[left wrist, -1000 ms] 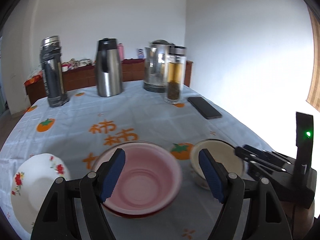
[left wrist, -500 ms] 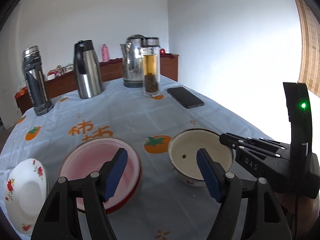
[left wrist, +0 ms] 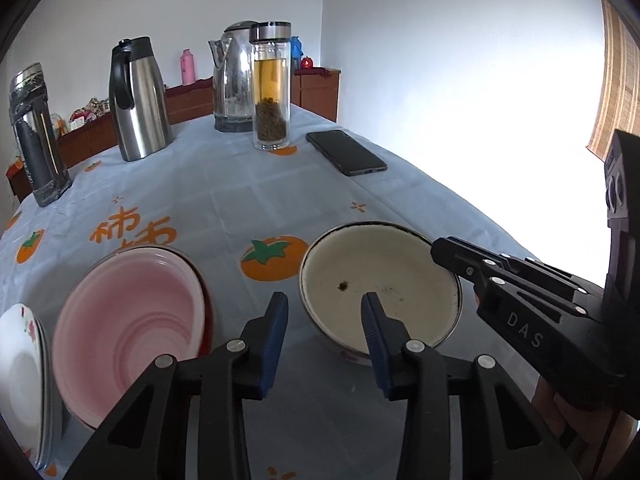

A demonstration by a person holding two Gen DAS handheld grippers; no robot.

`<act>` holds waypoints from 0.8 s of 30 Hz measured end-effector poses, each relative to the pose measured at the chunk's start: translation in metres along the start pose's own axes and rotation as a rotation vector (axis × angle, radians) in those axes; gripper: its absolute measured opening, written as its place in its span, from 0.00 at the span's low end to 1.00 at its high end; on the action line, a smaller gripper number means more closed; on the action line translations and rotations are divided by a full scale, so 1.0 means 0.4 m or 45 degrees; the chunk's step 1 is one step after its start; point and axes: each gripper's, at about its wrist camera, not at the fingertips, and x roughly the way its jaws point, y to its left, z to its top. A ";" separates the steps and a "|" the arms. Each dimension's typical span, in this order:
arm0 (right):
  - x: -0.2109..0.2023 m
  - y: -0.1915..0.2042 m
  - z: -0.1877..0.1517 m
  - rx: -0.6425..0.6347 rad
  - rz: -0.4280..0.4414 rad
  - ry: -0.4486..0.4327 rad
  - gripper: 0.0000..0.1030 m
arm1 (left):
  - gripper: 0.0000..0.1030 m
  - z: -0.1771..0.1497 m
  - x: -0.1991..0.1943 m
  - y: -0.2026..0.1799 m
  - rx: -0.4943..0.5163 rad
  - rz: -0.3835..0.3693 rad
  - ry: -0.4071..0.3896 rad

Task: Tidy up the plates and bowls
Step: 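Move both grippers to the cream enamel bowl rim and close them, then lift the enamel bowl with both grippers over the pink bowl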

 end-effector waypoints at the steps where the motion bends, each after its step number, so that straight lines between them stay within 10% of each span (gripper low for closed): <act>1: 0.001 -0.002 0.000 0.004 0.005 0.003 0.04 | 0.34 0.000 0.005 -0.001 -0.001 -0.003 0.006; 24: -0.024 -0.007 -0.005 0.022 0.071 -0.059 0.06 | 0.16 -0.001 0.013 0.003 -0.032 0.074 -0.006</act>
